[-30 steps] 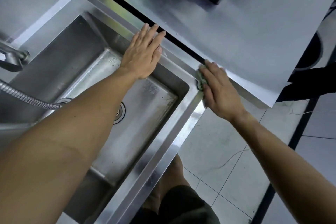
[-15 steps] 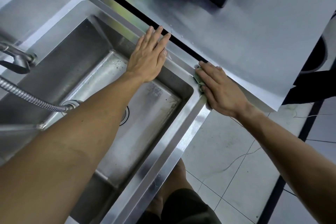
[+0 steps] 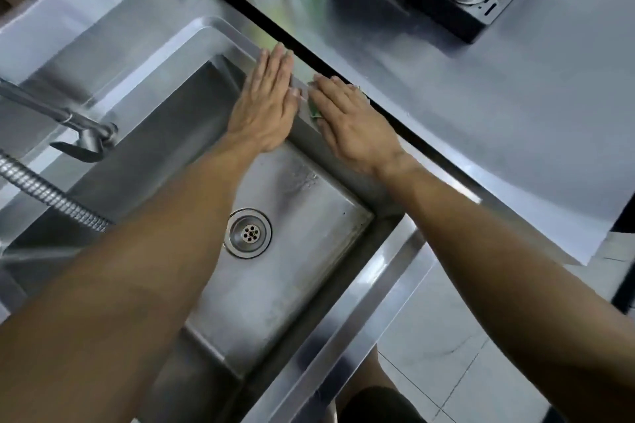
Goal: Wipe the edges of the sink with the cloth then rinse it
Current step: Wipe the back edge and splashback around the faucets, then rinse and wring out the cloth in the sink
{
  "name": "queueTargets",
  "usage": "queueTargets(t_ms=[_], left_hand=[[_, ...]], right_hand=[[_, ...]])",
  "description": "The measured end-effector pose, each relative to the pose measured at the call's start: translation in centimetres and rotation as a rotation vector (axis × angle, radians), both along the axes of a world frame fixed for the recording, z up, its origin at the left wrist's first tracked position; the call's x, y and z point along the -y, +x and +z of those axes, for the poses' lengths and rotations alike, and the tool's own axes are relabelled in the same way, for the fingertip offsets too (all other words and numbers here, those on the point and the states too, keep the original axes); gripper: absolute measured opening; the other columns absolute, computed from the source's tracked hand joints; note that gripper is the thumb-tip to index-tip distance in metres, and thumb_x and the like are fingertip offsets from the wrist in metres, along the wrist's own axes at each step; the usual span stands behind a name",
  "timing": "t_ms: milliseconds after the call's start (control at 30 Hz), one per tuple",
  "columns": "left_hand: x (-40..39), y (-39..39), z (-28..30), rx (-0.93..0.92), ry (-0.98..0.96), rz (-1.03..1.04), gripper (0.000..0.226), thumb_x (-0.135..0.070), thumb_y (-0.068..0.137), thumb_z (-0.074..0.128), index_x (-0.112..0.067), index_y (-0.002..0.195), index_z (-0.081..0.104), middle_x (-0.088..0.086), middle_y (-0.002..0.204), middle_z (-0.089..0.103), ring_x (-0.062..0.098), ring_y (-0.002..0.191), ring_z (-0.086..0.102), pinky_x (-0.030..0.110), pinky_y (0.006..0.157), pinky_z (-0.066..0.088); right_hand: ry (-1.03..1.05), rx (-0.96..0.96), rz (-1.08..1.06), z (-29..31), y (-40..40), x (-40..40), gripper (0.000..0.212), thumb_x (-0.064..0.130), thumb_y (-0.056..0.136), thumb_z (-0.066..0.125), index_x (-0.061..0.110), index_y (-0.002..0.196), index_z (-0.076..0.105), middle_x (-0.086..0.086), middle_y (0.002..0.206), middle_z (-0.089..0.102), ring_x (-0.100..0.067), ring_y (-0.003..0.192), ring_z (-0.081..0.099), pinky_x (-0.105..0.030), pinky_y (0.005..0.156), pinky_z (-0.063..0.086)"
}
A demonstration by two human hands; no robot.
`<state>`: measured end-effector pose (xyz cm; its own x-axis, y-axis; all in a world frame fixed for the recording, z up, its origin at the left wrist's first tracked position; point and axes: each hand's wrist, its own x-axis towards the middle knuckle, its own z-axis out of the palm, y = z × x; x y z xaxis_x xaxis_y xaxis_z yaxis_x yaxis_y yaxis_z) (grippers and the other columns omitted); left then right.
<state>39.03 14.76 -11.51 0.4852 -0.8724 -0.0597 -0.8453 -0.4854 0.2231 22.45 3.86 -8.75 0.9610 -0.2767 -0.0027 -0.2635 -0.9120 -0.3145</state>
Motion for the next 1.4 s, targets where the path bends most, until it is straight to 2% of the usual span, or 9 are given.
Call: queueTargets(t_ms=[333, 567, 733, 867, 933, 1000, 1067, 1200, 1400], left_hand=[[0.2, -2.5, -0.1, -0.102, 0.023, 0.188, 0.066, -0.043, 0.108, 0.013, -0.013, 0.164, -0.005, 0.006, 0.173, -0.009, 0.025, 0.160, -0.008, 0.044, 0.130, -0.001], [-13.0, -16.7, -4.3, -0.519, -0.088, 0.311, 0.051, -0.022, 0.106, 0.043, -0.011, 0.155, 0.043, 0.011, 0.160, 0.045, 0.033, 0.151, 0.034, 0.044, 0.124, 0.027], [-25.2, -19.9, -6.9, -0.829, 0.054, 1.048, 0.034, -0.018, 0.101, 0.054, -0.021, 0.132, 0.069, 0.009, 0.131, 0.071, 0.031, 0.120, 0.065, 0.036, 0.102, 0.051], [-26.8, -14.0, -5.8, -0.865, -0.302, 1.373, 0.027, -0.008, 0.102, 0.050, -0.016, 0.117, 0.072, 0.015, 0.110, 0.076, 0.033, 0.106, 0.071, 0.046, 0.096, 0.057], [-25.8, -9.8, -3.7, -0.799, -0.523, 1.383, 0.023, -0.009, 0.101, 0.051, -0.020, 0.108, 0.070, 0.011, 0.100, 0.077, 0.018, 0.087, 0.073, 0.035, 0.086, 0.060], [-24.2, -5.9, -1.4, -0.736, -0.728, 1.337, 0.015, -0.015, 0.098, 0.057, -0.023, 0.104, 0.068, 0.005, 0.097, 0.075, 0.013, 0.080, 0.069, 0.032, 0.079, 0.058], [-22.3, -2.3, 0.4, -0.701, -0.830, 1.279, 0.020, -0.025, 0.095, 0.062, -0.018, 0.113, 0.066, -0.004, 0.094, 0.069, 0.016, 0.086, 0.067, 0.039, 0.086, 0.059], [-19.6, 3.0, 2.8, -0.546, -0.623, 1.281, 0.054, -0.067, 0.094, 0.050, -0.025, 0.125, 0.061, -0.010, 0.095, 0.072, 0.011, 0.088, 0.069, 0.032, 0.081, 0.056], [-20.0, 3.5, 1.4, -0.613, -0.829, 1.281, 0.030, -0.050, 0.104, 0.048, -0.031, 0.103, 0.071, 0.001, 0.094, 0.079, 0.021, 0.077, 0.076, 0.049, 0.076, 0.063]], right_hand=[[0.051, -0.001, -0.489, -1.2, -14.9, -3.5, 0.041, 0.013, 0.108, 0.041, 0.006, 0.148, 0.042, -0.022, 0.163, 0.028, -0.041, 0.152, 0.024, -0.061, 0.122, 0.025], [0.080, 0.026, 0.014, -1.7, -7.7, -5.0, 0.050, 0.007, 0.104, 0.044, 0.001, 0.153, 0.041, -0.024, 0.164, 0.028, -0.041, 0.153, 0.025, -0.055, 0.127, 0.017], [0.287, -0.047, 0.300, -2.1, -1.5, -6.0, 0.046, 0.008, 0.105, 0.048, 0.005, 0.151, 0.045, -0.017, 0.165, 0.031, -0.033, 0.153, 0.030, -0.043, 0.126, 0.024], [0.560, -0.276, 0.389, -3.8, 0.3, -8.7, 0.045, 0.013, 0.107, 0.049, 0.010, 0.152, 0.048, -0.006, 0.165, 0.035, -0.015, 0.152, 0.032, -0.019, 0.123, 0.022], [0.707, -0.343, 0.285, -4.7, 0.4, -9.9, 0.043, 0.018, 0.106, 0.051, 0.018, 0.149, 0.053, 0.003, 0.155, 0.049, -0.001, 0.138, 0.047, -0.006, 0.111, 0.029], [0.938, -0.384, 0.041, -5.3, 0.6, -10.9, 0.039, 0.024, 0.105, 0.052, 0.032, 0.142, 0.059, 0.013, 0.114, 0.070, 0.004, 0.083, 0.066, -0.012, 0.073, 0.052], [1.145, -0.414, -0.201, -6.0, 0.9, -11.4, 0.035, 0.025, 0.104, 0.052, 0.035, 0.135, 0.065, 0.011, 0.076, 0.066, -0.005, 0.049, 0.053, -0.020, 0.042, 0.036], [1.541, -0.457, -0.453, -6.9, 1.9, -11.2, 0.033, 0.014, 0.103, 0.051, 0.018, 0.130, 0.069, -0.008, 0.092, 0.069, -0.018, 0.066, 0.060, -0.024, 0.051, 0.042], [1.574, -0.522, -0.508, -7.7, 2.1, -11.0, 0.031, 0.016, 0.103, 0.051, 0.018, 0.126, 0.070, -0.005, 0.090, 0.071, -0.019, 0.074, 0.063, -0.032, 0.064, 0.044]])
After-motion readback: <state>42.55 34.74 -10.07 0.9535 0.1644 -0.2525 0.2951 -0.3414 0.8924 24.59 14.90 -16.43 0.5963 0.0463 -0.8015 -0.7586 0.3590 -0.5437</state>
